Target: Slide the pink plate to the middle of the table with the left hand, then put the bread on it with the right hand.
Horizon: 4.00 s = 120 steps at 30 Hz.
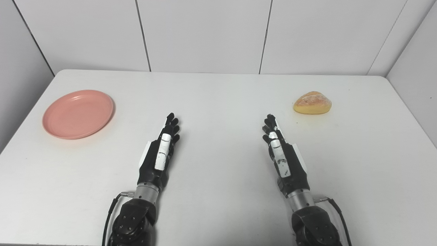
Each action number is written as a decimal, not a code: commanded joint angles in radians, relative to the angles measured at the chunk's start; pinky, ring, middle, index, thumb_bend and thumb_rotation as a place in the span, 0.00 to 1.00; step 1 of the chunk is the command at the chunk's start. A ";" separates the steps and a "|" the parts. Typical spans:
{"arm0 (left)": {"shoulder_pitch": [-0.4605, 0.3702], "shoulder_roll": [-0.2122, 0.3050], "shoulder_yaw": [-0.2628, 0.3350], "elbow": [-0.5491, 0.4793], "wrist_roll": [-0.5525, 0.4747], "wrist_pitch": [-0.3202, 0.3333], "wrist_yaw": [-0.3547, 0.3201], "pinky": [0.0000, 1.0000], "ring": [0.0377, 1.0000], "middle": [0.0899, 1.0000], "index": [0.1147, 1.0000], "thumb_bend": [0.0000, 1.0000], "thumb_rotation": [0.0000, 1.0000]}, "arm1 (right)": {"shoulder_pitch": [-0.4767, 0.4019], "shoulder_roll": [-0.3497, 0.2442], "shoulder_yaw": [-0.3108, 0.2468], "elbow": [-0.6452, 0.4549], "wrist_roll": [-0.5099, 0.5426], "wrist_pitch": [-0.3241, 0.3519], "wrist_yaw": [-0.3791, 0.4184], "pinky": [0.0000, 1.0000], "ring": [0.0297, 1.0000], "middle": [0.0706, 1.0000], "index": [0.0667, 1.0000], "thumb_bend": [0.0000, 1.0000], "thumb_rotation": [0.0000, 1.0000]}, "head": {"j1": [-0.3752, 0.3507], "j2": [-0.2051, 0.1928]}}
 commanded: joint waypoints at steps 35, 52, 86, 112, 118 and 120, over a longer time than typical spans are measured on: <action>-0.039 0.002 -0.007 -0.011 -0.011 -0.011 -0.008 1.00 1.00 1.00 1.00 0.72 1.00 | -0.037 0.018 -0.016 -0.019 0.001 -0.017 -0.026 1.00 1.00 1.00 1.00 0.62 0.92 | 0.012 -0.005; -0.045 -0.091 -0.078 0.139 0.151 -0.135 0.103 1.00 1.00 1.00 1.00 0.71 1.00 | -0.027 -0.087 -0.068 0.100 0.099 -0.112 0.068 1.00 1.00 1.00 1.00 0.65 0.95 | 0.382 -0.174; -0.087 -0.084 -0.008 0.130 0.011 -0.194 0.061 1.00 1.00 1.00 1.00 0.70 1.00 | -0.019 -0.087 -0.079 0.131 0.107 -0.145 0.078 1.00 1.00 1.00 1.00 0.63 0.93 | 0.388 -0.235; -0.220 0.041 0.197 0.040 -0.081 -0.120 0.123 1.00 1.00 0.99 0.99 0.79 1.00 | -0.024 -0.082 -0.078 0.147 0.120 -0.155 0.091 1.00 1.00 1.00 1.00 0.65 0.91 | 0.398 -0.251; -0.267 0.086 0.248 0.099 -0.091 -0.159 0.126 1.00 1.00 0.99 0.99 0.76 1.00 | -0.023 -0.081 -0.078 0.145 0.115 -0.152 0.088 1.00 1.00 1.00 1.00 0.63 0.92 | 0.399 -0.251; -0.278 0.100 0.264 0.115 -0.090 -0.163 0.137 1.00 0.99 0.98 0.98 0.77 1.00 | -0.024 -0.082 -0.078 0.148 0.118 -0.159 0.091 1.00 1.00 1.00 1.00 0.62 0.93 | 0.400 -0.252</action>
